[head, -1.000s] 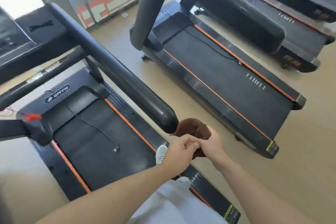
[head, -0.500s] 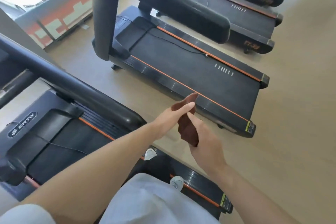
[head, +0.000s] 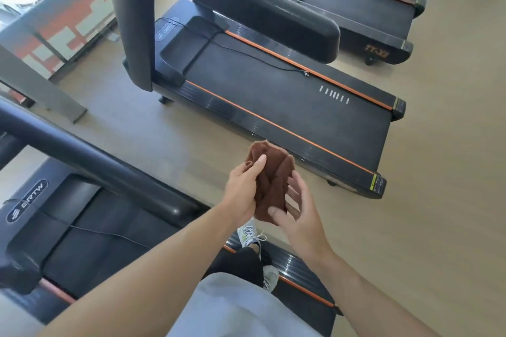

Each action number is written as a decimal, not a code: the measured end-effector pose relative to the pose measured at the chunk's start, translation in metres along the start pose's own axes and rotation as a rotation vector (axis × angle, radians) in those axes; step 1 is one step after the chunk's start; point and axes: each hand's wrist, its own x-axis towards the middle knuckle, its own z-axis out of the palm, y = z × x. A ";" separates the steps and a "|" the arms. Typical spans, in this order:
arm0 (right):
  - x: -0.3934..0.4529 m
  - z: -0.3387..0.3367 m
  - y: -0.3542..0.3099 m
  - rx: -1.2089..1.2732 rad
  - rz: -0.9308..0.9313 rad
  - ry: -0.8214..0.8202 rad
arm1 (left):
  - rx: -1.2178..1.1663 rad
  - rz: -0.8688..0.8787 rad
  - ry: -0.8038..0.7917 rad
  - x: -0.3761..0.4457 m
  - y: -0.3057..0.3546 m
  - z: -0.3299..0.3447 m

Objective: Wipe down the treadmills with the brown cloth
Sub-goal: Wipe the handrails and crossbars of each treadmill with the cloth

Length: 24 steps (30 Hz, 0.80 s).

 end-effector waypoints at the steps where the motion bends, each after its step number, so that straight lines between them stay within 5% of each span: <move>1: 0.009 0.001 -0.008 0.042 0.015 0.073 | -0.025 -0.010 -0.024 0.003 0.004 0.001; 9: 0.087 0.024 -0.038 0.147 0.095 0.326 | 0.070 0.035 -0.084 0.042 0.035 -0.008; 15: 0.129 0.031 -0.050 0.158 0.058 0.383 | 0.352 0.238 0.157 0.085 0.054 -0.030; 19: 0.160 0.025 -0.060 0.228 0.129 0.485 | 0.337 0.362 0.297 0.111 0.064 -0.041; 24: 0.180 0.024 -0.068 0.202 0.178 0.499 | 0.260 0.318 0.359 0.124 0.074 -0.039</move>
